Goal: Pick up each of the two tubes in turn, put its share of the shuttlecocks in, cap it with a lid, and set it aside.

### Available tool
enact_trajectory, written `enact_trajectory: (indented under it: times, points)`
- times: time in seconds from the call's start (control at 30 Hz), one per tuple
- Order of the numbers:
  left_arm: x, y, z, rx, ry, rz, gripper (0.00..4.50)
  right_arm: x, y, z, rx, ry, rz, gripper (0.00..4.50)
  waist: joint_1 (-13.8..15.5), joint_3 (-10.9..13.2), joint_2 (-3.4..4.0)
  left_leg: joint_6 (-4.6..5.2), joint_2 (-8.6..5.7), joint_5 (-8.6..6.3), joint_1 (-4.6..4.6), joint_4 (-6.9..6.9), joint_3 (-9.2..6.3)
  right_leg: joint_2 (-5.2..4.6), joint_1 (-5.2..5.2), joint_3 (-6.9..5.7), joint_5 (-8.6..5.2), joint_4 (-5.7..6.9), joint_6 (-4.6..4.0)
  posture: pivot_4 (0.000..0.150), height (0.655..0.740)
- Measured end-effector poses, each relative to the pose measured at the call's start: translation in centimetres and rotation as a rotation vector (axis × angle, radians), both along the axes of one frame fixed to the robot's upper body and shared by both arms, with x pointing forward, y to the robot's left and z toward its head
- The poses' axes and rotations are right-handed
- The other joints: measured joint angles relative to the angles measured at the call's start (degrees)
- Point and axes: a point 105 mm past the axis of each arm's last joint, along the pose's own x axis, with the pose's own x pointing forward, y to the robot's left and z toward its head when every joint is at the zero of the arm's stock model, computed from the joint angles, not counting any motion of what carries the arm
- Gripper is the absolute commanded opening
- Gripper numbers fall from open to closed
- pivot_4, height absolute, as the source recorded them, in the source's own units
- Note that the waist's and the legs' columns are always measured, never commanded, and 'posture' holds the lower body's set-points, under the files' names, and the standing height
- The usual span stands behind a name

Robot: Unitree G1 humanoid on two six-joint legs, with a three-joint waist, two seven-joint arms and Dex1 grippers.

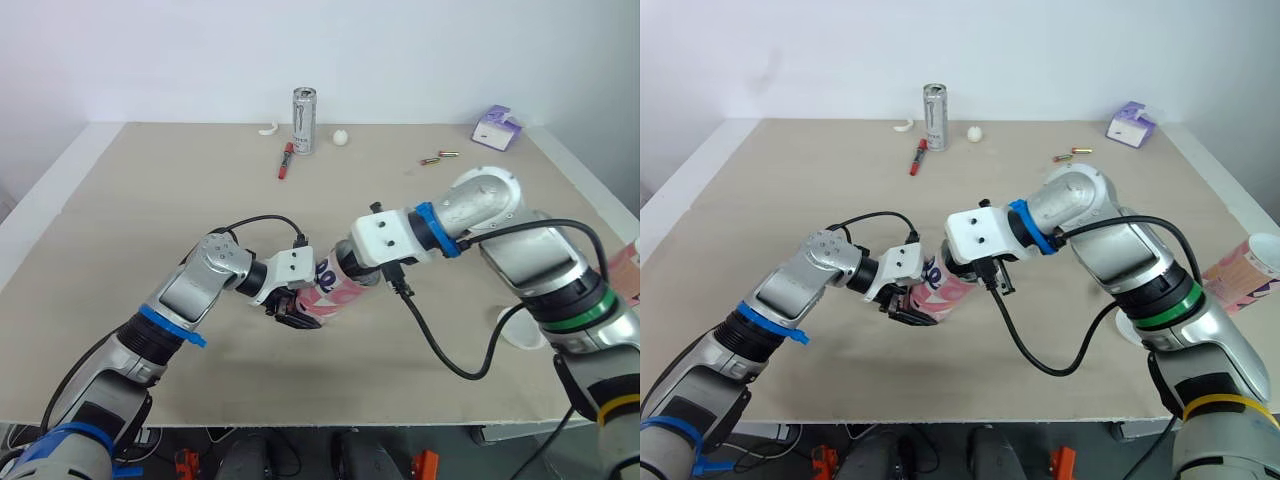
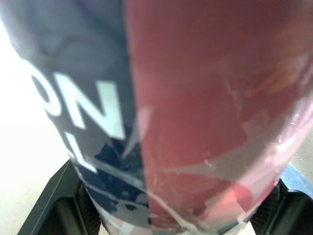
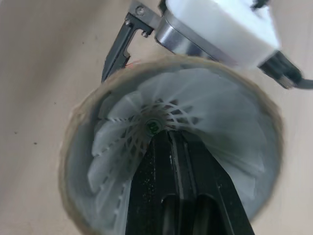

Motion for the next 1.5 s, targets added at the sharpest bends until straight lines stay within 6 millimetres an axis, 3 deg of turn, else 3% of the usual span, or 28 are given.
enact_trajectory:
  times: [0.17, 0.53, 0.67, 0.8, 0.97, 1.07, 1.23, 1.5]
  points:
    - [0.1, -0.1, -0.1, -0.001, 0.001, 0.003, 3.36, 0.1, 1.0, -1.0, -0.071, 0.034, 0.033, 0.04, 0.06, -0.01, 0.0, 0.06, 0.0, 0.04, 0.02, 0.04, -0.03, 0.0, 0.04, -0.04, 0.03, 0.03, 0.0, 0.15, 0.74]
    - [0.2, 0.2, -0.3, 0.003, 0.005, 0.023, 3.36, 0.5, 1.3, -1.1, -0.082, 0.084, 0.028, 0.04, -0.06, -0.04, -0.01, 0.2, 0.06, 0.14, 0.25, 0.04, -0.04, 0.0, 0.16, -0.17, 0.09, 0.1, -0.09, 0.15, 0.74]
    - [0.1, 0.0, -0.3, -0.007, -0.006, 0.01, 3.36, 0.0, 1.0, 0.8, 0.045, 0.211, -0.019, 0.04, 0.1, -0.02, 0.0, 0.19, 0.03, 0.17, 0.06, 0.04, -0.05, -0.13, 0.03, -0.24, 0.33, 0.1, -0.48, 0.15, 0.74]
    - [0.1, -0.1, -0.4, -0.018, -0.01, 0.0, 3.36, -0.4, 0.0, 3.9, 0.132, 0.217, -0.048, 0.04, 0.17, -0.02, 0.0, 0.18, -0.01, 0.16, -0.06, 0.04, -0.05, -0.27, -0.01, -0.37, 0.33, 0.0, -0.47, 0.15, 0.74]
    - [0.4, -0.1, -0.6, -0.034, -0.023, -0.013, 3.36, -1.8, -2.4, 7.0, 0.246, 0.244, -0.098, 0.04, 0.44, -0.02, 0.0, 0.2, -0.05, 0.17, -0.06, 0.04, -0.06, -0.66, 0.03, -0.61, 0.33, -0.03, -0.47, 0.15, 0.74]
    - [0.6, -0.6, -0.7, -0.062, -0.032, -0.02, 3.36, -2.9, -4.1, 7.5, 0.316, 0.284, -0.155, 0.04, 1.23, -0.03, 0.0, 0.24, -0.05, 0.2, -0.04, 0.04, -0.06, -1.0, 0.12, -1.02, 0.33, -0.07, -0.46, 0.15, 0.74]
    - [1.0, -1.2, -1.3, -0.221, 0.013, 0.04, 3.36, -2.8, -8.1, 5.6, 0.407, 0.318, -0.4, 0.04, 1.75, -0.02, 0.0, 0.29, -0.06, 0.31, -0.23, 0.04, 0.14, -1.7, 0.12, -1.62, 0.29, -0.13, -0.38, 0.15, 0.74]
    - [-0.3, -3.4, -2.3, -0.45, 0.06, 0.069, 3.36, -2.1, -14.7, -0.3, 0.338, 0.29, -0.751, 0.04, 2.05, -0.01, 0.02, 0.31, -0.46, 0.3, -0.88, 0.05, 0.02, -2.05, -0.14, -1.99, 0.13, -0.19, 0.19, 0.15, 0.74]
